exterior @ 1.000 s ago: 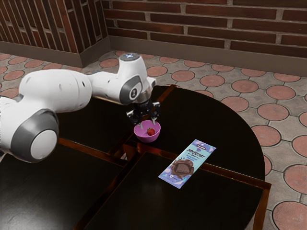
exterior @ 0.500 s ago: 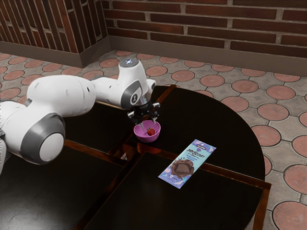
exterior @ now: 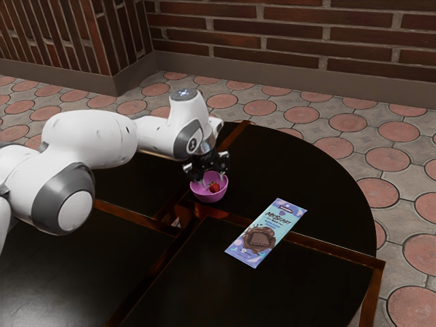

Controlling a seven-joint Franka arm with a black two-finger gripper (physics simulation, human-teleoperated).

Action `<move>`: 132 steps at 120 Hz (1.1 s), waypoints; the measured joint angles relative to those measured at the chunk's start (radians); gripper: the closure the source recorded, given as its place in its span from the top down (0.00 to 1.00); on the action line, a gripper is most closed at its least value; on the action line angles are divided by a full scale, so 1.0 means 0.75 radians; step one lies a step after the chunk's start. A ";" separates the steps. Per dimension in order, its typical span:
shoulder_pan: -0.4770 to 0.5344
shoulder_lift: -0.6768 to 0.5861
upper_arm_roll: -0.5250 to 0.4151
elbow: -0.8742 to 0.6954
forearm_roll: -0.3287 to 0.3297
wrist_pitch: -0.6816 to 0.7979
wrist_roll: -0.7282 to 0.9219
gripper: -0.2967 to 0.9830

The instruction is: Take strawberry from the bowl

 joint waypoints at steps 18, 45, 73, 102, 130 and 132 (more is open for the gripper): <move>-0.001 0.007 -0.001 0.000 -0.005 0.002 0.015 0.48; 0.002 0.027 -0.007 0.002 -0.006 0.005 0.032 0.48; 0.006 0.047 -0.008 0.007 -0.006 0.012 0.045 0.48; 0.006 0.050 -0.008 0.007 -0.007 0.020 0.063 0.46; 0.004 0.043 -0.006 0.004 -0.002 0.023 0.080 0.33; 0.004 0.043 -0.006 0.004 -0.001 0.023 0.080 0.32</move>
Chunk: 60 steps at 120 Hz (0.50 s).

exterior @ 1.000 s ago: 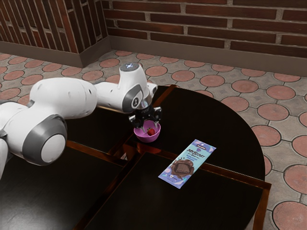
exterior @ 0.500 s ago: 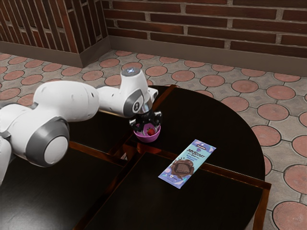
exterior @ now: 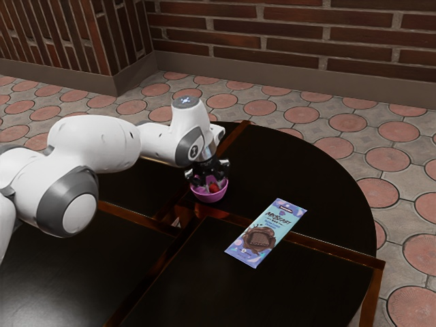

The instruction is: Take strawberry from the bowl

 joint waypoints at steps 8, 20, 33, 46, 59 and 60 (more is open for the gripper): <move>0.000 0.000 0.000 0.000 0.004 0.000 0.000 0.30; -0.003 -0.008 0.001 -0.003 0.009 -0.001 -0.002 0.28; -0.013 -0.071 0.002 -0.046 0.013 -0.003 -0.006 0.26; -0.060 -0.270 0.011 -0.214 0.021 -0.005 -0.011 0.25; -0.118 -0.430 0.013 -0.417 0.024 -0.006 -0.018 0.25; -0.122 -0.442 0.013 -0.436 0.024 -0.007 -0.018 0.25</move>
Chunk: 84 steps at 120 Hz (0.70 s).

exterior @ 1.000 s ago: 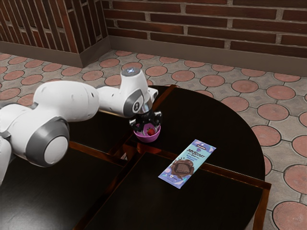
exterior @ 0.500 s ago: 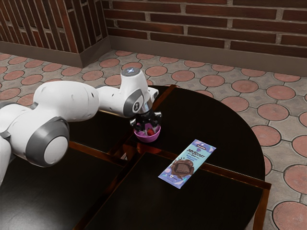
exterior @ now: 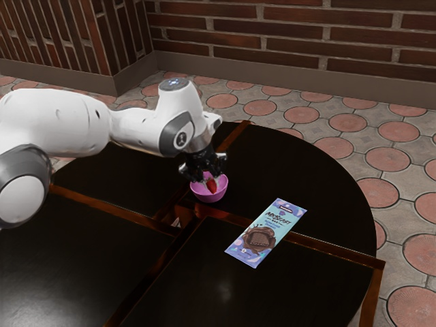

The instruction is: Take strawberry from the bowl

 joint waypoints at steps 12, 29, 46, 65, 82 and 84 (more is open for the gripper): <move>-0.043 -0.164 -0.003 -0.260 -0.003 -0.001 -0.005 0.26; -0.054 -0.290 -0.007 -0.475 -0.007 -0.005 -0.009 0.27; -0.052 -0.264 -0.008 -0.503 -0.010 -0.009 -0.009 0.28; -0.052 -0.229 -0.008 -0.501 -0.028 -0.009 -0.005 0.32; -0.062 -0.294 -0.009 -0.502 -0.050 -0.009 0.009 0.53; -0.063 -0.314 -0.009 -0.502 -0.052 -0.011 0.010 0.55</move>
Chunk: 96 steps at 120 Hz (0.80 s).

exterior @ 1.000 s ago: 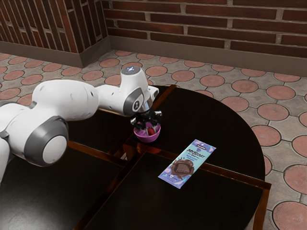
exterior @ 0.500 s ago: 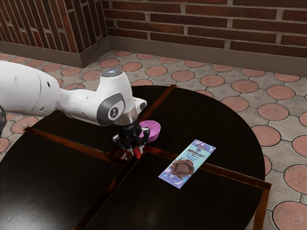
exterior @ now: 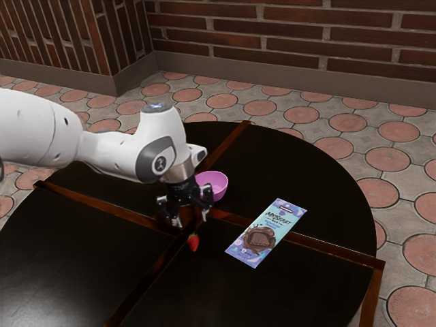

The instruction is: Take strawberry from the bowl

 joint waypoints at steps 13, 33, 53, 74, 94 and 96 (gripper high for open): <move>-0.003 -0.168 0.004 0.134 0.038 -0.109 0.003 0.64; 0.057 -0.371 0.056 0.531 0.175 -0.559 0.039 0.71; 0.332 -0.478 -0.030 0.562 0.326 -0.847 0.243 0.74; 0.432 -0.477 -0.153 0.570 0.372 -0.976 0.415 0.76; 0.400 -0.476 -0.178 0.562 0.384 -1.028 0.538 0.76; 0.397 -0.476 -0.179 0.561 0.384 -1.031 0.549 0.76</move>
